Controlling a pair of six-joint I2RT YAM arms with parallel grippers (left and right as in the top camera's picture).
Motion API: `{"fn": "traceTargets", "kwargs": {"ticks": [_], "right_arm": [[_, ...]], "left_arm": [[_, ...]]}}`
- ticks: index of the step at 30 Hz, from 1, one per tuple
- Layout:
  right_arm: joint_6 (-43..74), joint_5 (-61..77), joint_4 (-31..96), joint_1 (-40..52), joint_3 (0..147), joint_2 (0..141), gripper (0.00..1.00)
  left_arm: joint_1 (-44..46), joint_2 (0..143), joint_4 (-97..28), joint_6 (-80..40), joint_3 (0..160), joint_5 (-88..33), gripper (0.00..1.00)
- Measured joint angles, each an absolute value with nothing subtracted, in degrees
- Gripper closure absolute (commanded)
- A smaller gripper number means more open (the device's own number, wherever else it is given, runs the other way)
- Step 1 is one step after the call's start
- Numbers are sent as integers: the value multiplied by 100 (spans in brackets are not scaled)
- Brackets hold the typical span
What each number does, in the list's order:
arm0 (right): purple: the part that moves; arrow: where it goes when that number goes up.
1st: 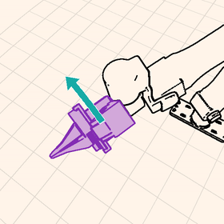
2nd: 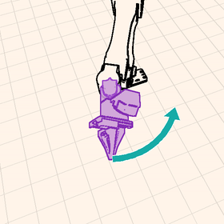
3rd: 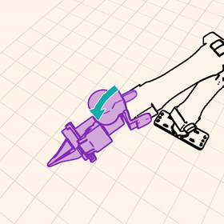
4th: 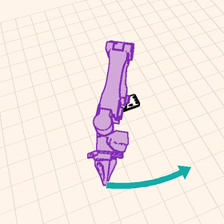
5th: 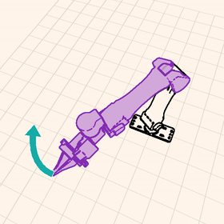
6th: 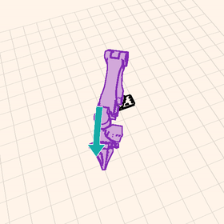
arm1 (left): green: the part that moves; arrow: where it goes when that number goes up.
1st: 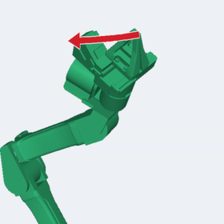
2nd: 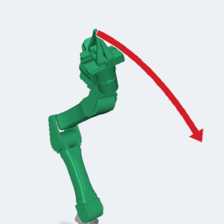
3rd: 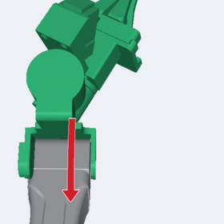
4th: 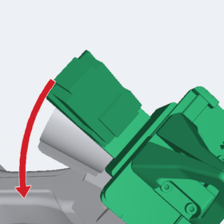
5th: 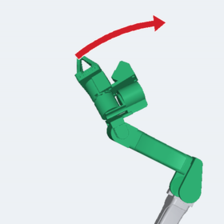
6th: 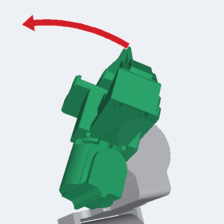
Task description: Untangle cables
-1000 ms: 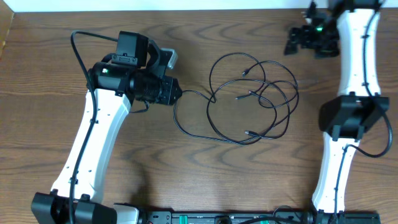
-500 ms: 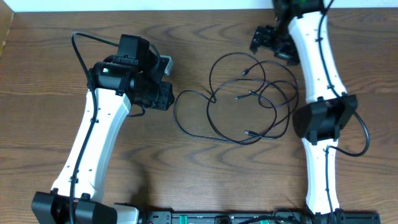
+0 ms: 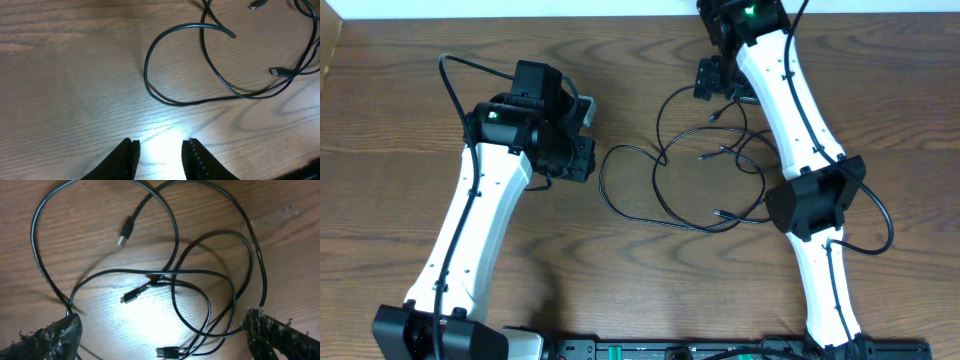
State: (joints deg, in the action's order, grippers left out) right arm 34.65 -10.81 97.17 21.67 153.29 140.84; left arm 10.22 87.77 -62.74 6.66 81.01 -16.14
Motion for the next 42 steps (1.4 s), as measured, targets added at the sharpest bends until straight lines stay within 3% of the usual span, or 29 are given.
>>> {"fn": "traceTargets", "kwargs": {"ticks": [6,11,21,28,36,41,42], "right_arm": [[2917,-1127,9714,2331,15259,13769,1],[2467,-1232,9706,2512,14838,12637,1],[3402,-2102,9596,2582,11577,10429,1],[4062,-2165,8058,2434,9384,10208,1],[4045,-1557,5260,2029,7627,10208,1],[4434,-1369,4818,1892,7157,10208,1],[4615,-1356,4733,1855,7065,10208,5]], "left_arm": [[1022,8777,-6263,784,8101,-1614,66],[1022,8777,-6254,803,8101,-1612,66],[1022,8777,-6171,886,8097,-1590,66],[1022,8777,-6154,886,8093,-1586,66],[1022,8777,-6259,886,8093,-1592,66],[1022,8777,-6270,886,8090,-1594,66],[1022,8777,-6270,886,8090,-1594,66]]}}
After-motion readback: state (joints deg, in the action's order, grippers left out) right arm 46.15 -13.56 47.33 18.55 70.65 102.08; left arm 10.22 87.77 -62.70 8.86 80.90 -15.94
